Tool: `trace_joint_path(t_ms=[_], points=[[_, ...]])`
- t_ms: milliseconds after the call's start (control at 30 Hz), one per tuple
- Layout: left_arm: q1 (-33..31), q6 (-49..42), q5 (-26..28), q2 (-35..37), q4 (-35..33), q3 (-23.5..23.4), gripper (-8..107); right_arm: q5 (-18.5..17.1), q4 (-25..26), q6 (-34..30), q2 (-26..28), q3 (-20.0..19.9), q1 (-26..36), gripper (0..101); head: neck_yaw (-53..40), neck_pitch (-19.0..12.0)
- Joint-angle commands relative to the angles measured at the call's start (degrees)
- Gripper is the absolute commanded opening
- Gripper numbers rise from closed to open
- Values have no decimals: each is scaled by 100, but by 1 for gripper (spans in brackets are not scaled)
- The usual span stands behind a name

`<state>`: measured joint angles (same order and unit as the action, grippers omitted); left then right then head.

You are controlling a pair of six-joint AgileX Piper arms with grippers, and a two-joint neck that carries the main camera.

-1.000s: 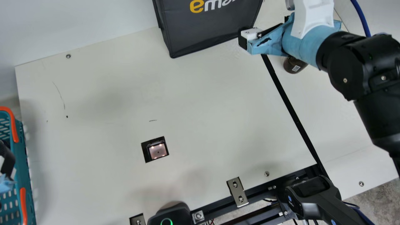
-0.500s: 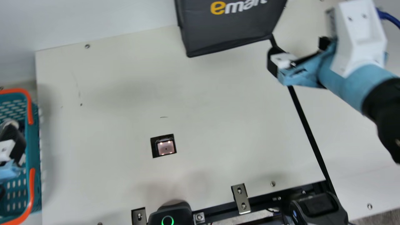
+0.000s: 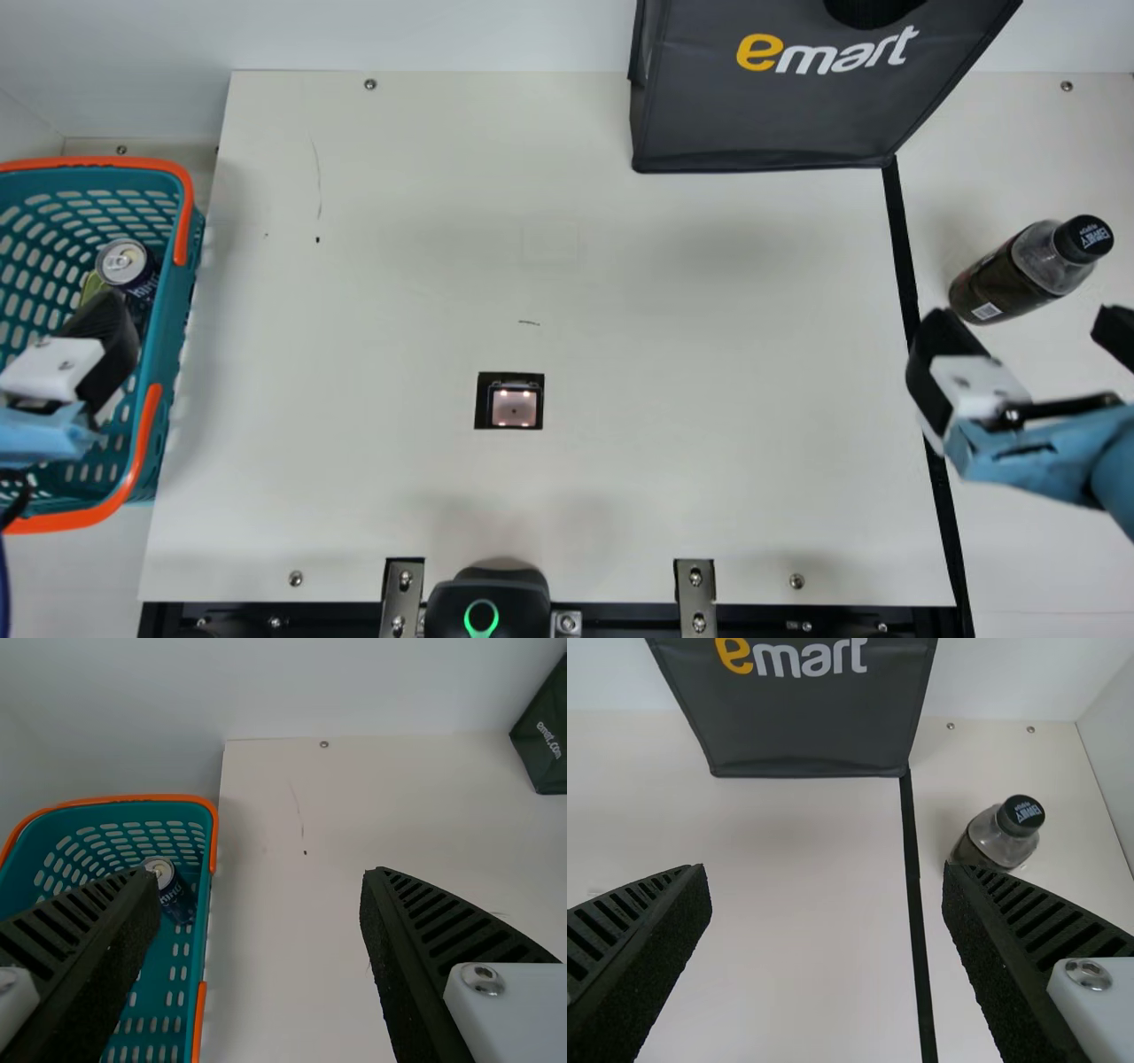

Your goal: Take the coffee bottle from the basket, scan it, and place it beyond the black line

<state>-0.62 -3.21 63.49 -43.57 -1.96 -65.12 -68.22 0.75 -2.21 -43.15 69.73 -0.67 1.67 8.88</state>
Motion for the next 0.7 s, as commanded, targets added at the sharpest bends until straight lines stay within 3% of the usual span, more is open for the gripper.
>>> trace_joint_path(t_ms=[0, 133, 667], points=[[-35, 21, 284, 8, 23, -161, 90, 0, 0, 0, 0, 0, 0, 91, -9, -96], [-99, 57, 601, 26, 48, -383, 90, -175, 0, -6, 84, 10, 0, 91, -9, -96], [-93, 63, 592, 22, 38, -386, 90, -175, -12, -6, 84, 10, 0, 91, -9, -96]])
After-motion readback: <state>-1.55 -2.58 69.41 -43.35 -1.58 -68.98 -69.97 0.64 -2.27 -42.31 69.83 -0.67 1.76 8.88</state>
